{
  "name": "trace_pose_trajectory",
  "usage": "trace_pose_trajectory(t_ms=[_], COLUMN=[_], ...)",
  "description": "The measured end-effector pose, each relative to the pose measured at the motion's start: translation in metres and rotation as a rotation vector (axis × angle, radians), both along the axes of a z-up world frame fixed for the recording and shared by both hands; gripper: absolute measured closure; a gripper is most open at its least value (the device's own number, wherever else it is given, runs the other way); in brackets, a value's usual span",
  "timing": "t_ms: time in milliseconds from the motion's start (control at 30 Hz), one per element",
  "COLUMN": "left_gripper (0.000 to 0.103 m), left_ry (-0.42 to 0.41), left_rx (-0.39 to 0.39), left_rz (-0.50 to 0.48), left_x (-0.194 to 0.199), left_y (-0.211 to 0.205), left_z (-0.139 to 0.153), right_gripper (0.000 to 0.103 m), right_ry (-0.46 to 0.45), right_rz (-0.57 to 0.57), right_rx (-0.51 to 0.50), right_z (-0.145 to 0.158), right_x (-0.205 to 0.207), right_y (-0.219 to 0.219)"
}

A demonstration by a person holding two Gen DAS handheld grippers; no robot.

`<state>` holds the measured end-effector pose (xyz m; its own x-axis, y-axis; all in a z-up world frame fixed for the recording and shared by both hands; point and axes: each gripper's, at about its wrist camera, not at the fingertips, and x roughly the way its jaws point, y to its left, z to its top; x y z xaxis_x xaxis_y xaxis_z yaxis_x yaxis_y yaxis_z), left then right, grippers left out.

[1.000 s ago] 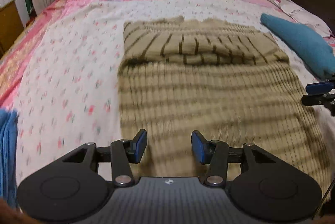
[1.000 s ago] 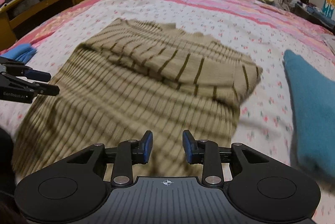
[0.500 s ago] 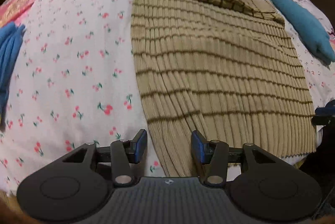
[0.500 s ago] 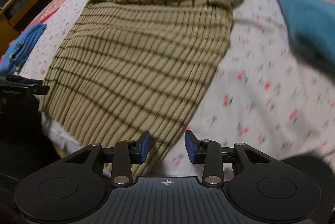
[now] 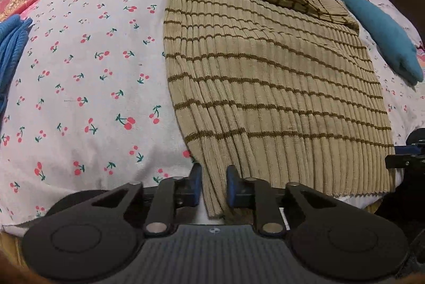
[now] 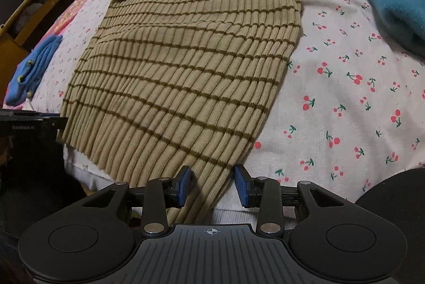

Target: Fold small clothes

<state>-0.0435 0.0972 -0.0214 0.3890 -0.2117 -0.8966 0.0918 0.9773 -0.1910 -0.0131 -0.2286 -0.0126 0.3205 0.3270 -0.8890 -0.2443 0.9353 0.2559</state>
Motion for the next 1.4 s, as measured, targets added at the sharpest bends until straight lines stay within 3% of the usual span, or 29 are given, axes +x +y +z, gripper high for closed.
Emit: trace_pose_trajectory(t_ms=[67, 167, 267, 533, 800, 1067, 1400], left_gripper=[0.083, 0.087, 0.089, 0.089, 0.089, 0.089, 0.090], left_ry=[-0.002, -0.013, -0.039, -0.130, -0.254, -0.377, -0.440], left_rx=[-0.005, -0.028, -0.057, -0.122, -0.214, -0.251, -0.262], left_rz=[-0.005, -0.005, 0.006, 0.042, 0.097, 0.120, 0.150], left_x=[-0.002, -0.003, -0.004, -0.003, 0.009, 0.056, 0.171], left_y=[0.000, 0.001, 0.004, 0.004, 0.012, 0.022, 0.016], left_z=[0.001, 0.003, 0.008, 0.027, 0.061, 0.096, 0.106], right_gripper=[0.084, 0.095, 0.097, 0.098, 0.098, 0.098, 0.098], right_ry=[0.008, 0.028, 0.002, -0.139, -0.269, -0.371, -0.415], right_rz=[0.001, -0.039, -0.062, -0.047, -0.109, -0.187, -0.321], right_rx=[0.018, 0.101, 0.153, 0.138, 0.257, 0.338, 0.405], right_z=[0.001, 0.000, 0.006, 0.032, 0.071, 0.101, 0.104], right_x=[-0.002, -0.002, -0.004, -0.003, 0.002, 0.047, 0.149], right_y=[-0.002, -0.011, -0.014, -0.009, -0.029, -0.041, -0.067])
